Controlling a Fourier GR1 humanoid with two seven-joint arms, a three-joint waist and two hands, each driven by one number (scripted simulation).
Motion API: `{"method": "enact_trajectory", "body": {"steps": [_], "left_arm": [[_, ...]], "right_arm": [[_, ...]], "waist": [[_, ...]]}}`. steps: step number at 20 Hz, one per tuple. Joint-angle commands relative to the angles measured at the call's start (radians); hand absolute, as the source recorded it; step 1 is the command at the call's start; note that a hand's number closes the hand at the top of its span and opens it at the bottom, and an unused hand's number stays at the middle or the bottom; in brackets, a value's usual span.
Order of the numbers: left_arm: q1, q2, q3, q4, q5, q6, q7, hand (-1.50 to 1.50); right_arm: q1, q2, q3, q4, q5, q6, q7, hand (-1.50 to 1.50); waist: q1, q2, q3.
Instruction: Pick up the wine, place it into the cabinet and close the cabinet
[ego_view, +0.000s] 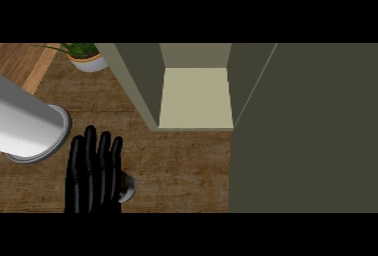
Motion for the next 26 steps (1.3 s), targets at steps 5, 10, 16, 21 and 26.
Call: {"method": "enact_trajectory", "body": {"steps": [5, 10, 16, 21, 26], "left_arm": [[-0.09, -0.007, -0.096, -0.026, -0.175, 0.117, 0.185, -1.5], [-0.13, -0.007, -0.055, -0.035, -0.262, 0.133, 0.3, -1.5], [-0.073, -0.007, -0.026, -0.146, -0.36, 0.056, 0.388, -1.5], [-0.027, -0.008, 0.012, -0.221, -0.39, -0.006, 0.439, -1.5], [0.035, 0.053, 0.029, -0.267, -0.343, -0.005, 0.394, -1.5]], "right_arm": [[-0.07, 0.008, 0.009, -0.077, -0.017, -0.046, 0.128, -1.5], [-0.038, -0.004, -0.019, -0.171, -0.049, -0.066, 0.185, -1.5], [-0.131, 0.009, 0.015, -0.132, 0.002, -0.106, 0.238, -1.5], [-0.13, 0.018, 0.023, -0.162, 0.033, -0.127, 0.241, -1.5], [-0.218, -0.012, -0.04, -0.108, -0.025, -0.132, 0.269, -1.5]], "waist": [[0.003, 0.0, -0.001], [-0.002, -0.001, 0.0], [0.005, -0.001, -0.001], [0.007, -0.003, -0.001], [0.012, -0.002, -0.002]]}}
